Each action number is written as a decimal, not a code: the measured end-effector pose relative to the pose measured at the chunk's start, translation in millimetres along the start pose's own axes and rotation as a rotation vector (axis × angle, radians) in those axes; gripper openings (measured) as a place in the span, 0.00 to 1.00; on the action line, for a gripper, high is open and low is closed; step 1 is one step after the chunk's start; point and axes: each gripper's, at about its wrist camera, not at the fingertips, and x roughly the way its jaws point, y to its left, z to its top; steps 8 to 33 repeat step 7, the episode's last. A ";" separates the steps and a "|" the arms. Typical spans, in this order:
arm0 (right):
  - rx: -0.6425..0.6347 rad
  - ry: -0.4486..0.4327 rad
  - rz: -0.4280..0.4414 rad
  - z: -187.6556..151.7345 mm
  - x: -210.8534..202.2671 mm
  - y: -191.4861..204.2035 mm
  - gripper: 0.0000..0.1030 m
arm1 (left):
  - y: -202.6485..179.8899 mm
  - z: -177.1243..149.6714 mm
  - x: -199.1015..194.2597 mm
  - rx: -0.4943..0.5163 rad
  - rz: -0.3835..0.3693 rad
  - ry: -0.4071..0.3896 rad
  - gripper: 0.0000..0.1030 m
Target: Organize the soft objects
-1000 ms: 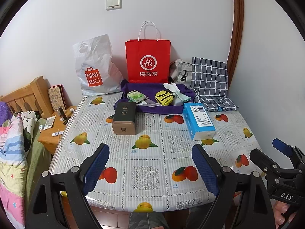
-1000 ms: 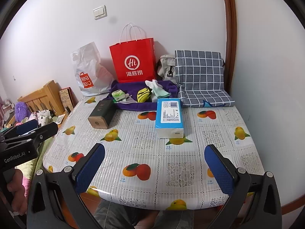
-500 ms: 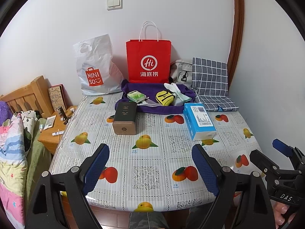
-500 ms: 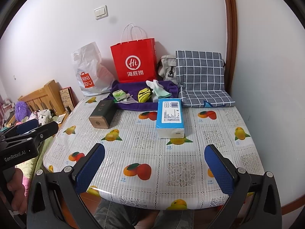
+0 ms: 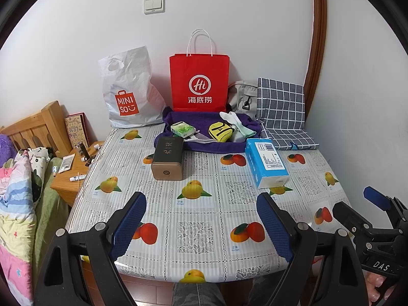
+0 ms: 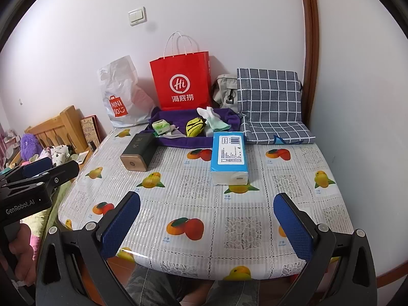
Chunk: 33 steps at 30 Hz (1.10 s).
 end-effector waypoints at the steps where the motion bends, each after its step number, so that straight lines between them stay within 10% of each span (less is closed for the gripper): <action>1: -0.001 0.000 0.000 0.1 -0.1 0.3 1.00 | -0.2 -0.2 -1.0 -0.001 0.000 -0.001 0.85; 33: 0.000 0.000 0.001 -0.5 -0.3 0.8 1.00 | -0.6 1.1 -1.1 0.001 -0.003 -0.002 0.85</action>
